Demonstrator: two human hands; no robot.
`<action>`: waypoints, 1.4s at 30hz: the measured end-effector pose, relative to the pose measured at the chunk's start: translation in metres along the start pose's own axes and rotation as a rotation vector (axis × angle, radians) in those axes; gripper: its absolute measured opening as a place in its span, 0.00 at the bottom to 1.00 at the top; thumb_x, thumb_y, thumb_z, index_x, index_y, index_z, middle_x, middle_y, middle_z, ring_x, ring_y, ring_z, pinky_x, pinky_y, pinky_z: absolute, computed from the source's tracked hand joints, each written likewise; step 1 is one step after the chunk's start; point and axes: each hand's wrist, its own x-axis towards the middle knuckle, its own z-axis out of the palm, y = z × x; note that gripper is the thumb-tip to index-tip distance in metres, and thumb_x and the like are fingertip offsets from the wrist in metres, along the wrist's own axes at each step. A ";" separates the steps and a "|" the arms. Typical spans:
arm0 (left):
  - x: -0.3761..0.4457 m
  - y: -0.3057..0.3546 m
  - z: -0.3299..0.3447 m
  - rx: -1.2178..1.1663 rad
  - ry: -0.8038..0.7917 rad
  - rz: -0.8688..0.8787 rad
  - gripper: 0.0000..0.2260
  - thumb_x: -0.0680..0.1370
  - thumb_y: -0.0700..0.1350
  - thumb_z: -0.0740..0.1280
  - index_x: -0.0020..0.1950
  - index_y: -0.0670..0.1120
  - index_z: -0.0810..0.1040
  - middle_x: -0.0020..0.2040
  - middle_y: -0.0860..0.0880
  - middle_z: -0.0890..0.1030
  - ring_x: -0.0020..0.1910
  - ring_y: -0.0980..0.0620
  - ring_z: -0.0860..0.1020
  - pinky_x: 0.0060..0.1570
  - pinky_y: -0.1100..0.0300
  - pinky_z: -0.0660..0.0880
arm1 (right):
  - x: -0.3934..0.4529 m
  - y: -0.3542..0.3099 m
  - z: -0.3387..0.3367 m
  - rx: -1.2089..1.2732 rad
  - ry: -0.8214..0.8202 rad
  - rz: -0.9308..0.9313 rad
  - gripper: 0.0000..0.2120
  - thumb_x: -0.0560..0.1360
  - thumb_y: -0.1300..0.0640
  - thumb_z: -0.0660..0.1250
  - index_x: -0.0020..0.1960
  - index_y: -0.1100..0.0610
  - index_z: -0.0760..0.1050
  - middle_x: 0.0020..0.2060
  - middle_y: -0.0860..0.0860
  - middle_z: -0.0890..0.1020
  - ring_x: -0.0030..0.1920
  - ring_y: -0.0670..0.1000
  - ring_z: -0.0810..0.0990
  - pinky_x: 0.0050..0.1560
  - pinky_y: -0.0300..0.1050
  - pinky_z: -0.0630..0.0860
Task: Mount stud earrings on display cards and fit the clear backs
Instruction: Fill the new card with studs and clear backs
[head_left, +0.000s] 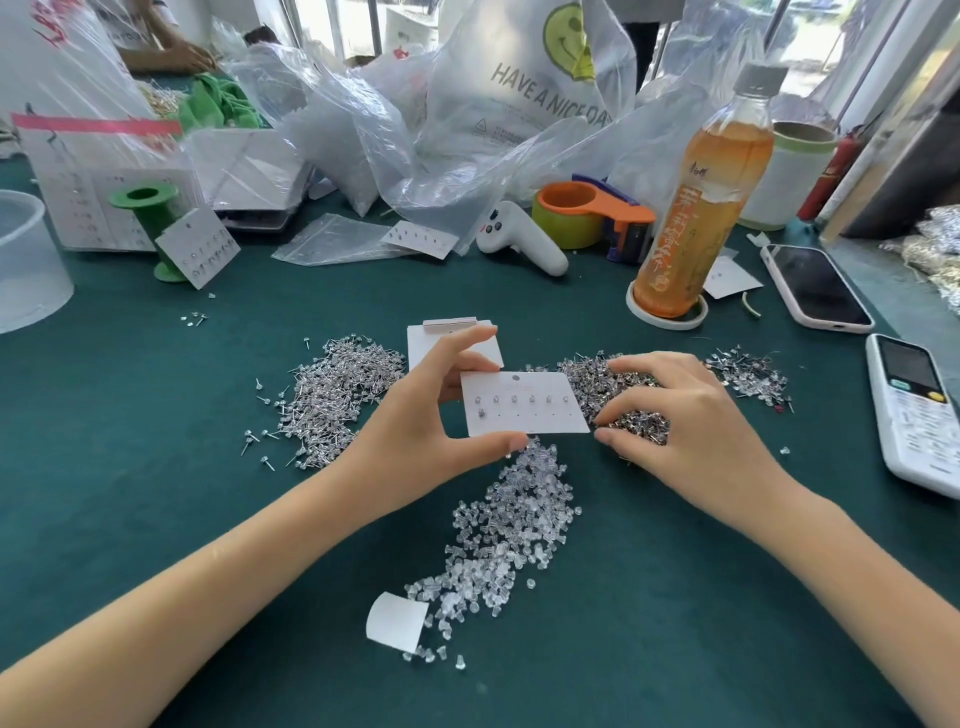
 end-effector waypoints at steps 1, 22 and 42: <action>0.000 0.000 0.000 0.004 0.001 0.003 0.37 0.63 0.55 0.75 0.70 0.54 0.65 0.56 0.52 0.77 0.58 0.59 0.76 0.65 0.64 0.69 | 0.001 -0.001 0.002 -0.015 0.015 0.003 0.03 0.68 0.57 0.77 0.41 0.53 0.83 0.58 0.51 0.79 0.63 0.54 0.71 0.64 0.49 0.63; -0.003 0.000 -0.002 0.062 -0.033 0.080 0.34 0.66 0.53 0.74 0.69 0.55 0.65 0.57 0.53 0.76 0.60 0.58 0.75 0.62 0.71 0.67 | 0.002 -0.016 0.005 0.280 0.290 0.060 0.05 0.72 0.61 0.73 0.43 0.52 0.81 0.42 0.41 0.82 0.48 0.44 0.78 0.51 0.40 0.70; -0.005 0.002 0.005 0.004 -0.040 0.133 0.34 0.68 0.48 0.76 0.70 0.53 0.65 0.56 0.52 0.76 0.60 0.55 0.76 0.61 0.68 0.68 | 0.010 -0.072 -0.005 0.216 0.064 -0.133 0.07 0.68 0.66 0.75 0.44 0.57 0.84 0.38 0.45 0.81 0.44 0.43 0.76 0.46 0.27 0.67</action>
